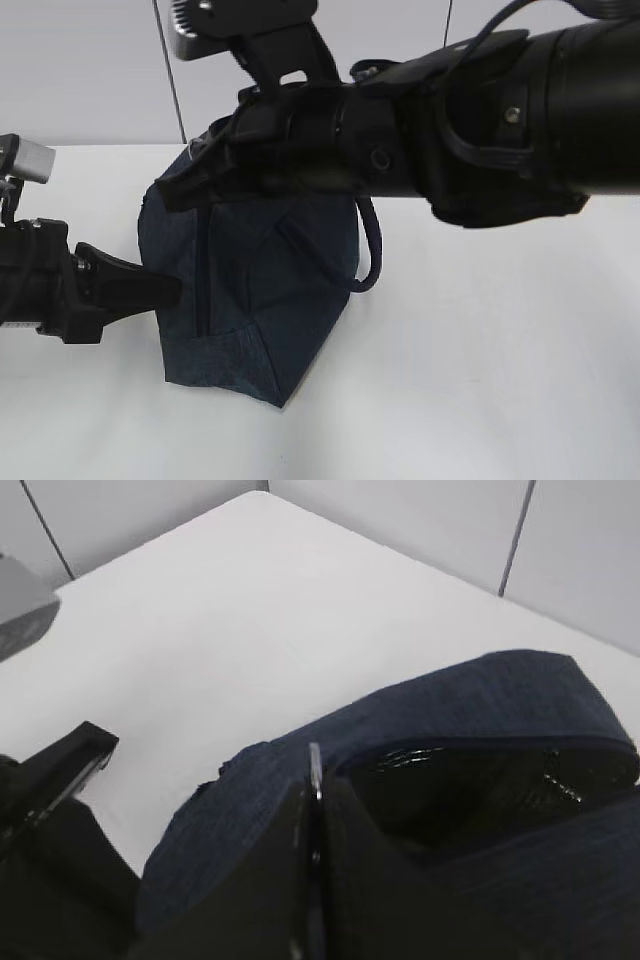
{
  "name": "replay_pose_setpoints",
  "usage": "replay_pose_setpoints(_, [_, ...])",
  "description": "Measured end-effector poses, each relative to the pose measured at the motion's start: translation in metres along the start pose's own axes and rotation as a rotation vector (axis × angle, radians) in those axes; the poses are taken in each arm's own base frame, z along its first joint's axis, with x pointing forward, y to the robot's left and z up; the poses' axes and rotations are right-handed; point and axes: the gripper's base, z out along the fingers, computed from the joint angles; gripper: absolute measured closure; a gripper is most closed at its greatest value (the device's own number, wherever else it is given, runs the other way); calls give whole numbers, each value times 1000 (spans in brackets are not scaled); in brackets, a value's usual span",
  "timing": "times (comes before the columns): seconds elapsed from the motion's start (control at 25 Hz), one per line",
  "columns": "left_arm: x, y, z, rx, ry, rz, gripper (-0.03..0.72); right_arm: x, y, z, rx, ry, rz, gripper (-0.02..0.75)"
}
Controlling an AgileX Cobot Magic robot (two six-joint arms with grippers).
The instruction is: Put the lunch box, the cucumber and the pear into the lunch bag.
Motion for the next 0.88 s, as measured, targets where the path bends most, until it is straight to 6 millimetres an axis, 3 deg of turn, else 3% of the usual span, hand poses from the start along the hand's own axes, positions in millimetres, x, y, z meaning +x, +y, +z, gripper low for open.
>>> replay_pose_setpoints(0.32, [1, 0, 0, -3, 13, 14, 680, -7, -62, -3, -57, -19, 285, 738])
replay_pose_setpoints(0.48, [1, 0, 0, -3, 14, 15, 682, -6, -82, -2, -94, -14, 379, 738])
replay_pose_setpoints(0.64, [2, 0, 0, -3, 31, 31, 682, -5, -104, 16, -87, -10, 453, 738])
replay_pose_setpoints(0.88, [3, 0, 0, -3, 41, 40, 682, 3, -152, 60, -104, -4, 659, 738])
